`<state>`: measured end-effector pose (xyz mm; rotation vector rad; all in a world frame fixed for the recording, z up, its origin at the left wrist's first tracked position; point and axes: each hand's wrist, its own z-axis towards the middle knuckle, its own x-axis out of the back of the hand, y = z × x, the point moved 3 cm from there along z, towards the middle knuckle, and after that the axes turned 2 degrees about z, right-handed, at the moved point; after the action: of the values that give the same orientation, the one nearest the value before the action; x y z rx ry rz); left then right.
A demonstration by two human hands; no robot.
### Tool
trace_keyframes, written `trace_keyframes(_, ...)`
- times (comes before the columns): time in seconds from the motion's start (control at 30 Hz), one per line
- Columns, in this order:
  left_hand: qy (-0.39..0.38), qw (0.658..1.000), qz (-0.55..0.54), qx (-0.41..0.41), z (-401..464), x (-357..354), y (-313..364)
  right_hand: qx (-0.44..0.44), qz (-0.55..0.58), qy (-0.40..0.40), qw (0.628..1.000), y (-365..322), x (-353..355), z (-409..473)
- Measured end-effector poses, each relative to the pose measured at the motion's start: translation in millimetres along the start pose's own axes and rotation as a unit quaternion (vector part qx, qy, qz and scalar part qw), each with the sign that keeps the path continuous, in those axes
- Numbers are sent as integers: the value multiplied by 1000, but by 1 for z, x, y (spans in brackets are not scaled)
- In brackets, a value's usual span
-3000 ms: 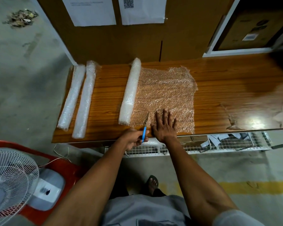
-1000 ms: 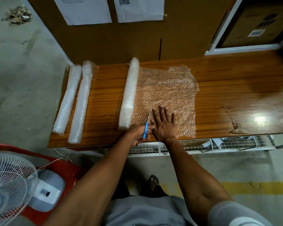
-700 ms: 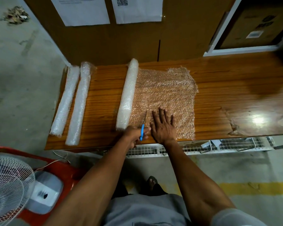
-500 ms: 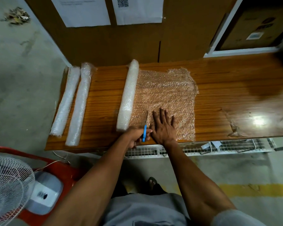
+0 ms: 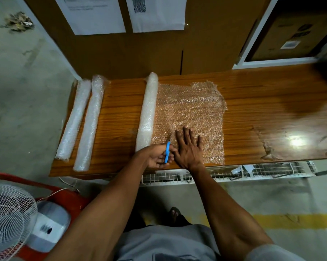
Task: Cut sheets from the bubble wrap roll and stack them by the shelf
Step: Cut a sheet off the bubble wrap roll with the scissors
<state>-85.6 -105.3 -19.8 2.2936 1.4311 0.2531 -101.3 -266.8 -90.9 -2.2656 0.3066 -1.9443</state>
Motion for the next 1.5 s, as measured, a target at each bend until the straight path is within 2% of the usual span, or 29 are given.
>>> trace_keyframes(0.17,28,999,7,-19,-2,-3,8,12,3,20,1000,1,8,5)
trace_keyframes(0.43,71,995,-23,-62,10,-2,10,2,-15,-7,1000,10,9,17)
trace_keyframes(0.57,121,989,20,-88,21,0,3,0,-18,0,1000,9,10,16)
trace_keyframes(0.67,137,986,7,-99,24,-1,2,-4,-18,4,1000,10,6,18)
trace_keyframes(0.83,123,989,32,-76,21,0,3,-6,-16,3,1000,11,4,18)
trace_keyframes(1.13,39,997,58,-32,7,-2,21,-3,-12,6,1000,11,6,16)
trace_keyframes(1.5,69,995,9,-72,20,-8,36,-16,13,7,1000,18,15,29)
